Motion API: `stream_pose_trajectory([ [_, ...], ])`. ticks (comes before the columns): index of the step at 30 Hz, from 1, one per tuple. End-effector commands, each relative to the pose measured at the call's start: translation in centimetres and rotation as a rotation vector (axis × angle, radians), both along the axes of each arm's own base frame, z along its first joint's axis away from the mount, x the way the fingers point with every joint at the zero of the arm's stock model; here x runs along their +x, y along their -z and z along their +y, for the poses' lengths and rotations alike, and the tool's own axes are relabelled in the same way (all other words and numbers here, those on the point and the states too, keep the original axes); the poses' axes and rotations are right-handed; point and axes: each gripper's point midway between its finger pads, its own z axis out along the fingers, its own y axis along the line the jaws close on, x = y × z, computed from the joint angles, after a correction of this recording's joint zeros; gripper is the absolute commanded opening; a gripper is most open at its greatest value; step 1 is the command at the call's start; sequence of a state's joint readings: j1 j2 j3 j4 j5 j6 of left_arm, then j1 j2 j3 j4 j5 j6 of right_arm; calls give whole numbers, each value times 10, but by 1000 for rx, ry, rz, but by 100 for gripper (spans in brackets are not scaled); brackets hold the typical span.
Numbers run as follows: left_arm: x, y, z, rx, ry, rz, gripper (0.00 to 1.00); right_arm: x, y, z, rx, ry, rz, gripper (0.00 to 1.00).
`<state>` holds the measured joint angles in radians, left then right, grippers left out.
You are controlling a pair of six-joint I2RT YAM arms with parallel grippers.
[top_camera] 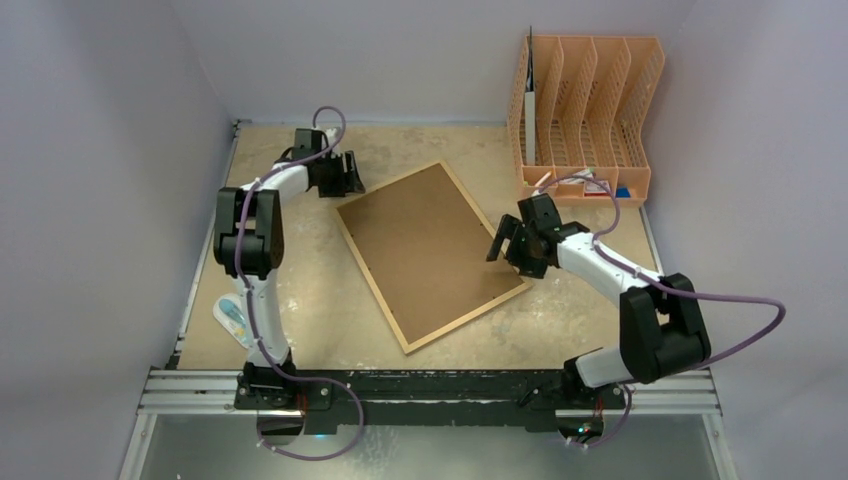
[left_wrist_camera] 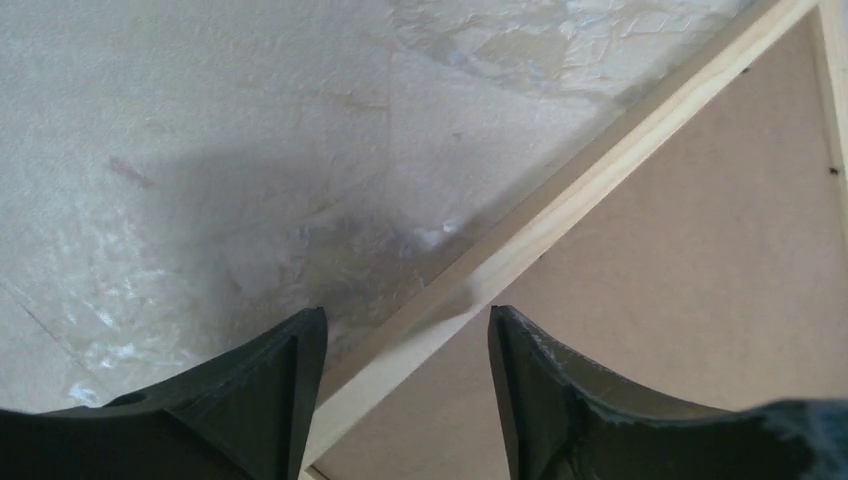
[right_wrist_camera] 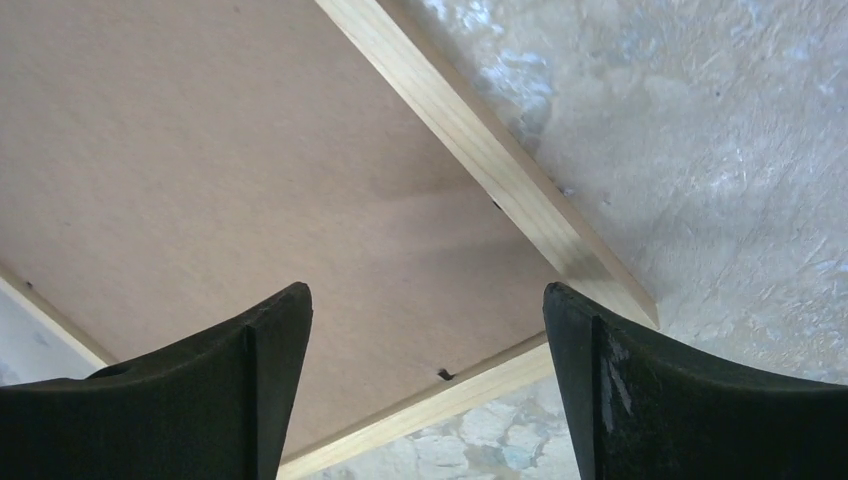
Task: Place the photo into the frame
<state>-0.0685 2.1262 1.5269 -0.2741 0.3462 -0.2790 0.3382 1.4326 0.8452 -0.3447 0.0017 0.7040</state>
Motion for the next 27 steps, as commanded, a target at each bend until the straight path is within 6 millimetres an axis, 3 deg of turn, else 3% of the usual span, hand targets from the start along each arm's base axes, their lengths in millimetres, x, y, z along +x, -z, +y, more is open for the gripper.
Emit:
stream_pose_trajectory([
  [1,14,0,15,104,47,-50,64,-20,12,-4,20,3,73,88],
  [6,9,14,9,83,89,-15,65,-34,27,-8,29,12,133,89],
  [10,2,20,8,76,109,6,65,-42,28,-17,-10,28,152,89],
  [12,0,21,8,78,113,14,65,-43,20,-23,-34,44,135,89],
  [16,-4,24,7,69,113,22,65,-22,-22,-24,-11,62,-41,89],
  [18,-5,25,6,60,112,24,65,-24,-28,-29,-25,84,-57,89],
  [23,-9,25,-1,18,125,38,65,-62,9,-30,-16,88,112,89],
  [27,-15,23,-7,-23,120,58,62,-73,23,-20,51,75,143,89],
])
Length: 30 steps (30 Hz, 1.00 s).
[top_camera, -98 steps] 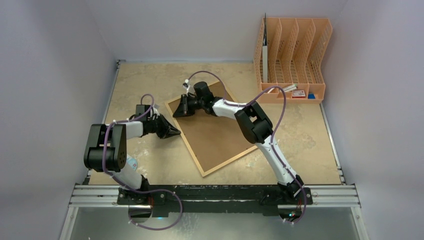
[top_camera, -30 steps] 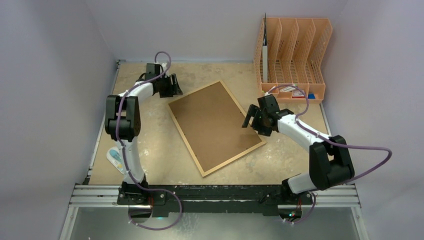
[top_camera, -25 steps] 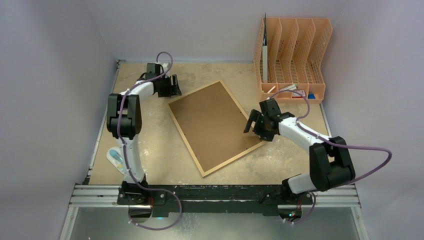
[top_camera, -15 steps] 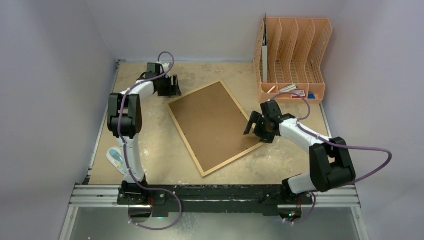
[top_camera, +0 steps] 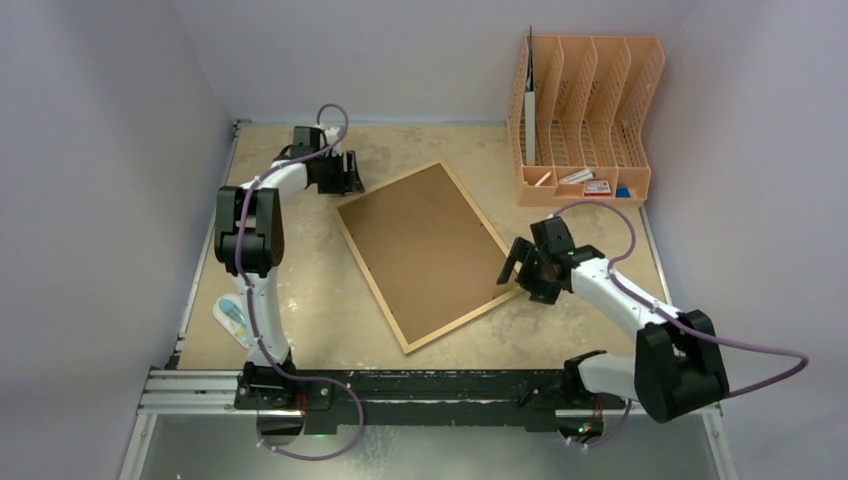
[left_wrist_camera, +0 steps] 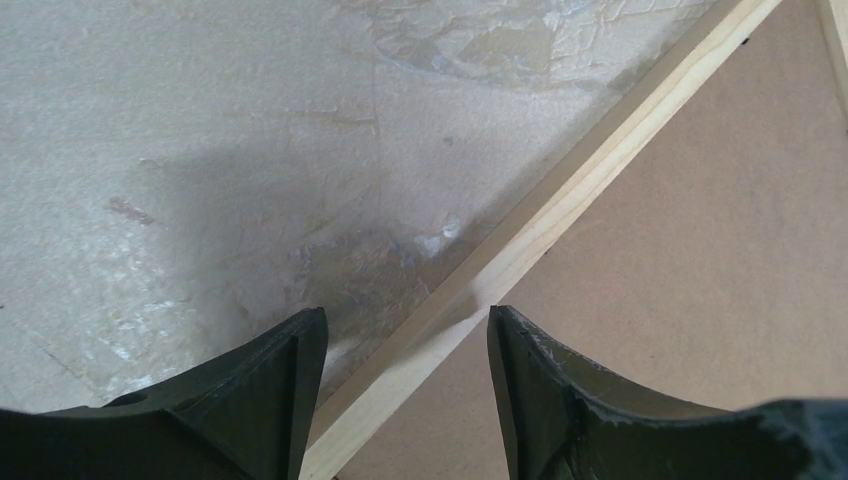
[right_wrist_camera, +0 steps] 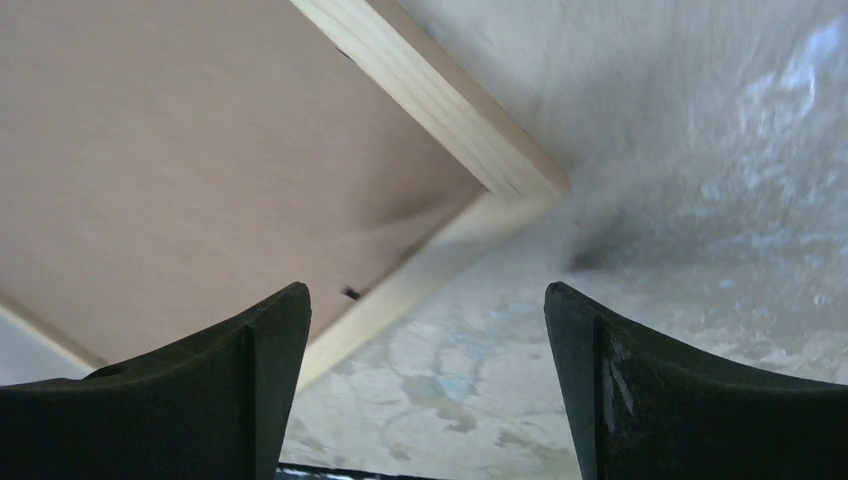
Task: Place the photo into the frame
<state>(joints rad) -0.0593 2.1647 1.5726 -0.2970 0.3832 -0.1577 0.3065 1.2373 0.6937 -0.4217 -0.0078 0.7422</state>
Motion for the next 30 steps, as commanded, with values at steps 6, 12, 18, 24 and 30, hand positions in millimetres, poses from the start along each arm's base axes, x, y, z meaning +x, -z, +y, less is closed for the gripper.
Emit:
stream_pose_trajectory([
  [6,-42,25,-22,-146,17,172,57,2,18,18,79,-74,28,89],
  [12,-79,31,-15,-128,-54,272,49,44,16,26,60,-104,-54,84],
  [18,-140,33,11,-6,-189,392,40,92,2,35,55,-137,-209,79],
  [24,-204,41,40,134,-314,521,40,140,-8,51,57,-210,-324,76],
  [30,-250,42,51,188,-373,589,42,181,-21,72,100,-278,-445,74],
])
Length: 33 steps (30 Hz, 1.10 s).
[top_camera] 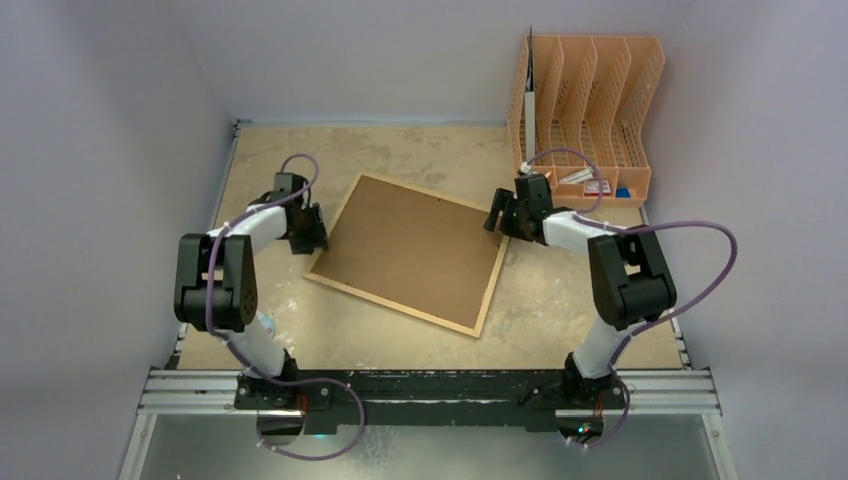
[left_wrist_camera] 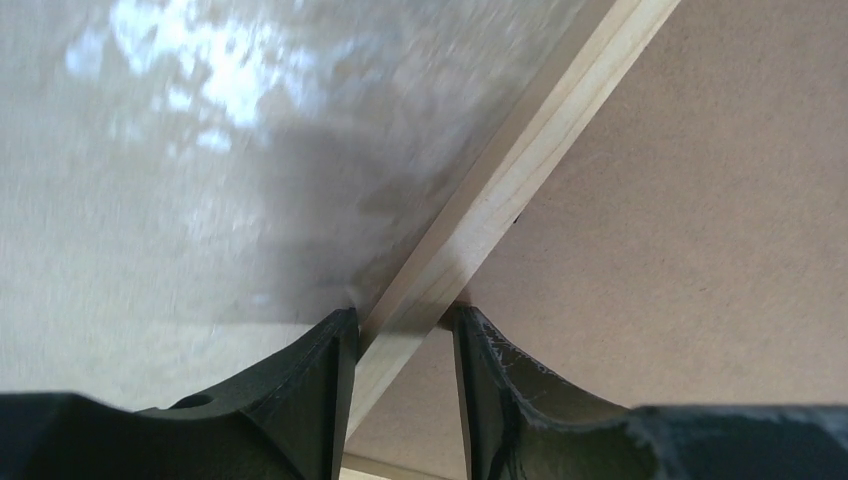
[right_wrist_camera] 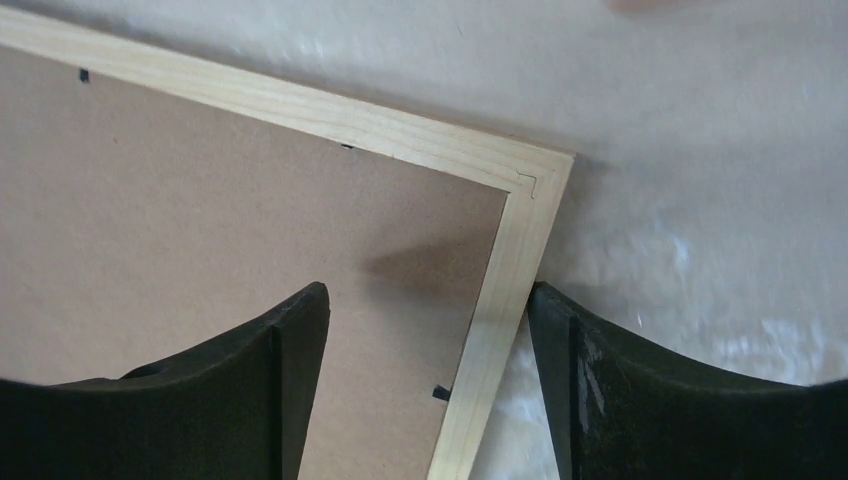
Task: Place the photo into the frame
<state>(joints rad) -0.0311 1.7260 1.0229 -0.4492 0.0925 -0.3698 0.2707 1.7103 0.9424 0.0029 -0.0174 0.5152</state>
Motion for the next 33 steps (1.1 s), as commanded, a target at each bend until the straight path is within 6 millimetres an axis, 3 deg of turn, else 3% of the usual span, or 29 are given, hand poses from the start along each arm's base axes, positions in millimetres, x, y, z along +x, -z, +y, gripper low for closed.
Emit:
stream_pose_trajectory([
  [1,-89,24,-10,-20,-47,288,42,44,-45,51,159,-142,-213,74],
  [6,-108,18,-37,-179,-48,315,44,60,-54,60,196,-135,-232,74],
  [10,-120,10,-42,-213,-51,327,45,73,-63,47,159,-10,-220,77],
  [14,-130,6,-40,-203,-44,330,49,68,-73,34,141,90,-202,82],
  [17,-124,-2,-36,-182,-52,308,56,57,-71,15,77,179,-146,85],
  [20,-112,-14,-33,-167,-58,245,58,50,-86,24,112,138,-172,85],
  [23,-105,-19,-26,-128,-66,200,58,41,-114,61,257,-5,-253,81],
  [25,-101,-23,-26,-130,-69,160,55,29,-127,98,367,-125,-270,75],
  [28,-92,-31,-27,-141,-73,75,41,9,-131,163,472,-284,-241,63],
  [33,-83,-30,-24,-132,-79,17,31,-26,-130,265,666,-493,-150,43],
])
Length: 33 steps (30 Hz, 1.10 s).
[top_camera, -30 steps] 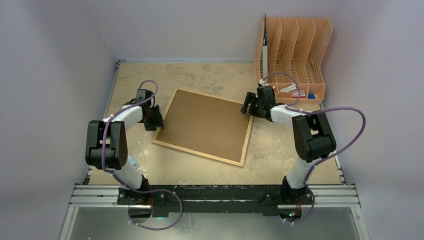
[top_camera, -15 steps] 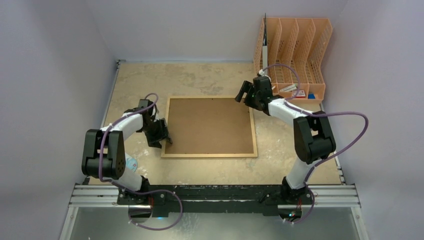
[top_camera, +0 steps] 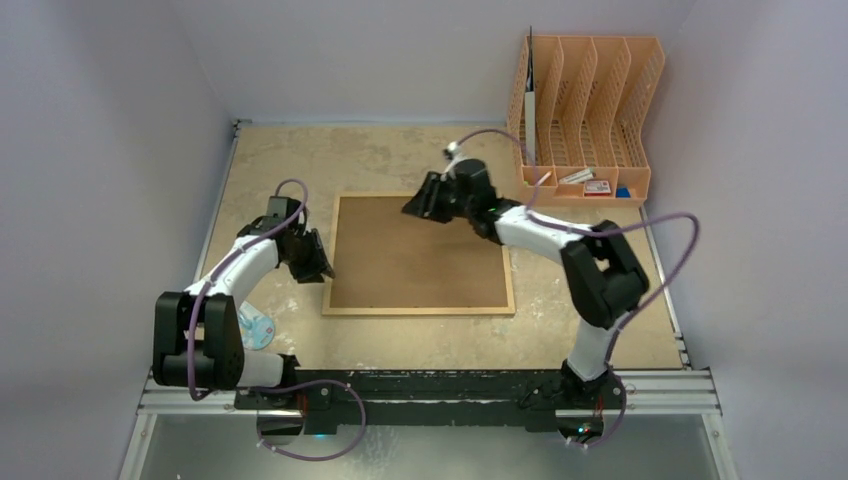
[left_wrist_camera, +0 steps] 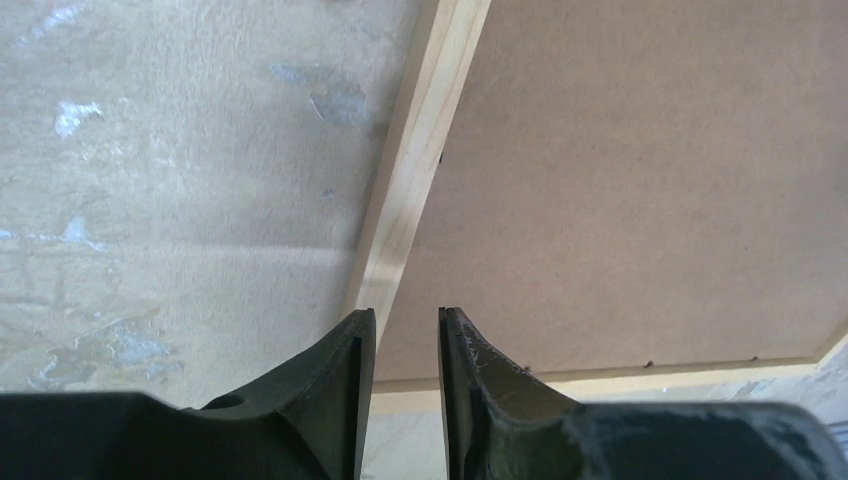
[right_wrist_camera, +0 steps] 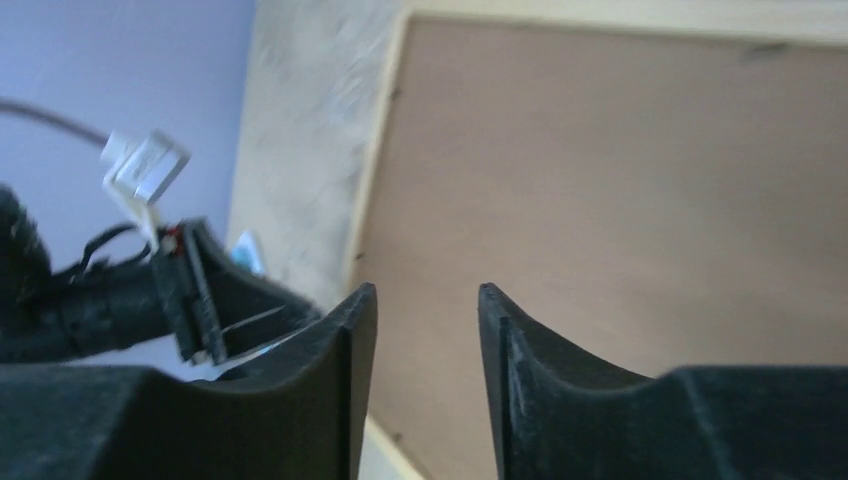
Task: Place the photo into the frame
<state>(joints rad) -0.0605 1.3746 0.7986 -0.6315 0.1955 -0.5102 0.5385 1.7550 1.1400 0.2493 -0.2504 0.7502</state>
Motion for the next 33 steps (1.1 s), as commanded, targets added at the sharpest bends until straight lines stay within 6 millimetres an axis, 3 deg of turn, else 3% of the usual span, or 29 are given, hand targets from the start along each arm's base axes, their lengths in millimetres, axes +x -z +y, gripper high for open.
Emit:
stream_pose_trajectory([
  [1,14,2,5,25,-30,-59,31,-39,-20,99,224,-267,34,42],
  [7,22,15,17,84,-86,-52,29,-60,-24,176,319,-431,35,36],
  [13,23,19,10,40,-99,-73,28,-72,4,214,319,-463,110,28],
  [18,14,27,4,7,-95,-50,24,-84,28,227,296,-482,165,24],
  [21,9,32,13,55,-121,-24,19,-87,40,231,277,-482,190,22],
  [24,2,35,24,114,-154,8,16,-85,53,233,260,-474,209,21],
  [33,1,39,25,120,-160,24,10,-86,84,228,183,-454,283,17],
])
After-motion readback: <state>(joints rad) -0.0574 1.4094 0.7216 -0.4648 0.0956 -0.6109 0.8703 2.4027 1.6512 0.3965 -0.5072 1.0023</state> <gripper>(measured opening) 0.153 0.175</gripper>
